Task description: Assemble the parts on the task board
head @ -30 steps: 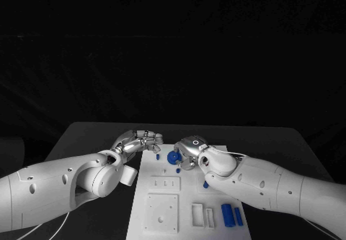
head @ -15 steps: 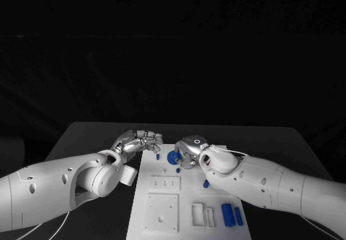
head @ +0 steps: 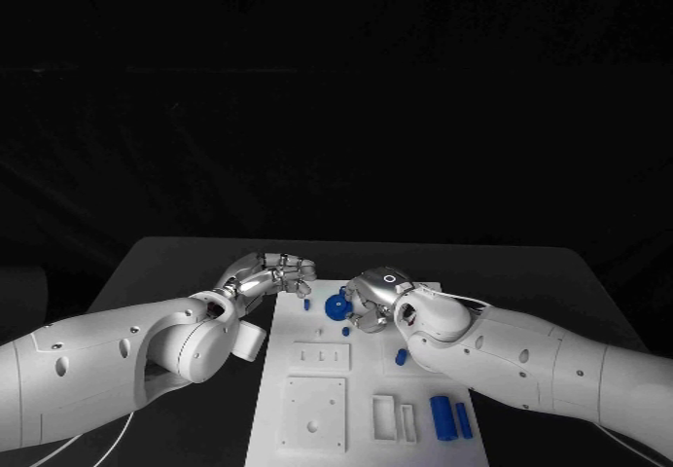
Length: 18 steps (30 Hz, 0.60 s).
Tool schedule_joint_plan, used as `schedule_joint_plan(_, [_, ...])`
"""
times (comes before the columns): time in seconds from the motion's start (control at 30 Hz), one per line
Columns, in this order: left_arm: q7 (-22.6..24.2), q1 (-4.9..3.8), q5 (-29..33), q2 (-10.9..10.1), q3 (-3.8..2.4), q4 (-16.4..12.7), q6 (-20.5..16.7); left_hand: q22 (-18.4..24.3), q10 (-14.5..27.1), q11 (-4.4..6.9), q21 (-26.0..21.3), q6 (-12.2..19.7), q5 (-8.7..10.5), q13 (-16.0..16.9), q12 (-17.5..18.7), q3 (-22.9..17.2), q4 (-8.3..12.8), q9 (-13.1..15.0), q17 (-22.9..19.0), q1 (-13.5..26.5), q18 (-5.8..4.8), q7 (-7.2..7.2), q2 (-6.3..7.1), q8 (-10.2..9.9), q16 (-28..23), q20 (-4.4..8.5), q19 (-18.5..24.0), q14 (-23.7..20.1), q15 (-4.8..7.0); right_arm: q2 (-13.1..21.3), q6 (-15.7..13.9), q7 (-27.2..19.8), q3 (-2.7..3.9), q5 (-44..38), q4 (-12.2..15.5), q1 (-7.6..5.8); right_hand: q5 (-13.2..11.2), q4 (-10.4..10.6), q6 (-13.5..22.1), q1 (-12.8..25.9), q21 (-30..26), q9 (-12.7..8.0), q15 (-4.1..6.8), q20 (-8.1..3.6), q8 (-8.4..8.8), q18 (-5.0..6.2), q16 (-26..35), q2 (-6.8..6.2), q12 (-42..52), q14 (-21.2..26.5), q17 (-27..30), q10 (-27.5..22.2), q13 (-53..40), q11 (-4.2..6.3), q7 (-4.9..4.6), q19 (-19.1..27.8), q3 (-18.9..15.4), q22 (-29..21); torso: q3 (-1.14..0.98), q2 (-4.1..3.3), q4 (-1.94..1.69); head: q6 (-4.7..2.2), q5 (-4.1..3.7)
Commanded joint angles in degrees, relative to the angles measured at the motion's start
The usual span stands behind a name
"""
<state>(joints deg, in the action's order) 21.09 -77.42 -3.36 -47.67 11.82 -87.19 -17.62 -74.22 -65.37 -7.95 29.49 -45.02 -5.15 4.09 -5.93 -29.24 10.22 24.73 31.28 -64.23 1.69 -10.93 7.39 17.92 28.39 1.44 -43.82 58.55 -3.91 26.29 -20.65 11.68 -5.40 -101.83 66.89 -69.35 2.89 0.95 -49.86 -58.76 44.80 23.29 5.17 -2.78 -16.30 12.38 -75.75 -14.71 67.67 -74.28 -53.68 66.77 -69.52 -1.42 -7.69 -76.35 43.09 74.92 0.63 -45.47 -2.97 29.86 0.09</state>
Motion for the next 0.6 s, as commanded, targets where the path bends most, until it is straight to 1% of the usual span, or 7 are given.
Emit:
schedule_joint_plan(0.03, [0.4,-0.10,-0.2,0.0,-0.05,-0.2,0.5,-0.1,0.2,-0.32,-0.2,0.1,0.27,-0.1,0.3,-0.2,0.2,-0.1,0.1,0.4,1.18,-0.14,-0.12,-0.3,-0.4,0.00,0.4,-0.1,-0.37,0.2,0.7,0.3,0.01,-0.2,0.3,0.00,0.0,-0.1,0.1,0.2,0.2,0.0,-0.13,-0.36,-0.31,2.62,0.3,-0.54,0.3,-0.2,-0.1,-0.1,0.0,0.12,-0.13,0.0,-0.3,1.0,0.01,0.00,0.01,-0.03,-0.08])
schedule_joint_plan(0.1, [0.4,-0.10,-0.2,0.0,-0.05,-0.3,0.5,-0.1,0.2,-0.32,-0.2,0.1,0.27,-0.1,0.3,-0.2,0.2,-0.1,0.1,0.4,1.18,-0.15,-0.11,-0.3,-0.4,0.00,0.4,-0.1,-0.37,0.4,0.2,0.5,0.01,-0.3,0.6,0.00,0.0,-0.1,0.1,0.2,0.2,0.0,-0.14,-0.36,-0.33,2.62,0.3,-0.56,0.3,-0.2,-0.1,-0.1,0.0,0.11,-0.14,0.0,-0.3,1.0,-0.01,0.00,0.04,-0.05,-0.05])
schedule_joint_plan(0.2, [0.4,-0.10,-0.2,0.0,-0.05,-0.2,0.5,-0.1,0.2,-0.33,-0.2,0.1,0.27,-0.1,0.3,-0.2,0.2,-0.1,0.1,0.4,1.18,-0.15,-0.11,-0.3,-0.4,0.00,0.4,-0.1,-0.37,0.7,-0.3,0.6,0.02,-0.3,0.8,0.00,0.0,-0.1,0.1,0.2,0.2,0.0,-0.16,-0.36,-0.35,2.62,0.3,-0.62,0.3,-0.2,-0.1,-0.1,0.0,0.09,-0.15,0.0,-0.4,1.0,-0.03,-0.02,-0.10,-0.04,-0.16])
schedule_joint_plan(0.37, [0.4,-0.10,-0.2,-0.2,-0.05,-0.2,0.5,-0.1,0.2,-0.33,-0.2,0.1,0.27,-0.1,0.3,-0.2,0.2,-0.1,0.1,0.4,1.17,-0.15,-0.10,-0.3,-0.4,-0.01,0.4,-0.1,-0.37,2.1,-3.8,0.3,0.17,0.2,2.2,-0.01,0.0,-0.3,0.0,0.1,0.2,0.1,-0.22,-0.37,-0.40,2.62,0.4,-0.88,0.3,-0.2,-0.1,-0.2,0.1,0.03,-0.22,0.1,-0.5,1.0,-0.05,0.00,-0.06,-0.22,-0.19])
schedule_joint_plan(0.47, [0.4,-0.10,-0.2,-0.3,-0.05,-0.2,0.5,-0.1,0.2,-0.33,-0.2,0.1,0.27,-0.1,0.4,-0.2,0.2,-0.1,0.1,0.4,1.17,-0.15,-0.09,-0.3,-0.5,-0.01,0.4,-0.1,-0.37,3.9,-7.1,-1.3,0.94,2.5,3.7,-0.05,0.1,-0.6,0.1,0.1,0.2,0.1,-0.27,-0.39,-0.36,2.62,0.4,-1.33,0.3,-0.2,-0.2,-0.2,0.1,-0.02,-0.27,0.1,-0.8,1.0,-0.03,0.00,0.01,-0.29,-0.23])
schedule_joint_plan(0.53, [0.6,-0.10,-0.2,-0.3,-0.05,-0.1,0.5,-0.1,0.2,-0.33,-0.2,0.1,0.27,-0.1,0.4,-0.2,0.2,-0.1,0.1,0.4,1.17,-0.15,-0.09,-0.3,-0.5,-0.01,0.4,-0.1,-0.37,5.8,-8.8,-3.1,1.82,4.7,5.4,-0.25,0.2,-1.1,0.0,-0.2,0.2,0.1,-0.32,-0.42,-0.46,2.62,0.4,-1.60,0.2,-0.2,-0.2,-0.3,0.2,-0.08,-0.32,0.1,-1.2,1.0,-0.04,0.03,0.16,-0.41,-0.26])
schedule_joint_plan(0.6, [0.7,-0.10,-0.2,-0.4,-0.05,0.0,0.5,-0.1,0.2,-0.33,-0.2,0.1,0.27,-0.1,0.4,-0.2,0.2,-0.1,0.2,0.4,1.17,-0.15,-0.09,-0.3,-0.5,-0.01,0.4,-0.1,-0.38,7.6,-8.9,-4.5,2.78,6.7,6.9,-0.48,0.3,-1.4,0.0,-0.4,0.2,0.1,-0.35,-0.45,-0.47,2.62,0.5,-1.65,0.1,-0.2,-0.2,-0.4,0.3,-0.10,-0.35,0.2,-1.4,1.0,-0.05,0.04,0.17,-0.50,-0.41])
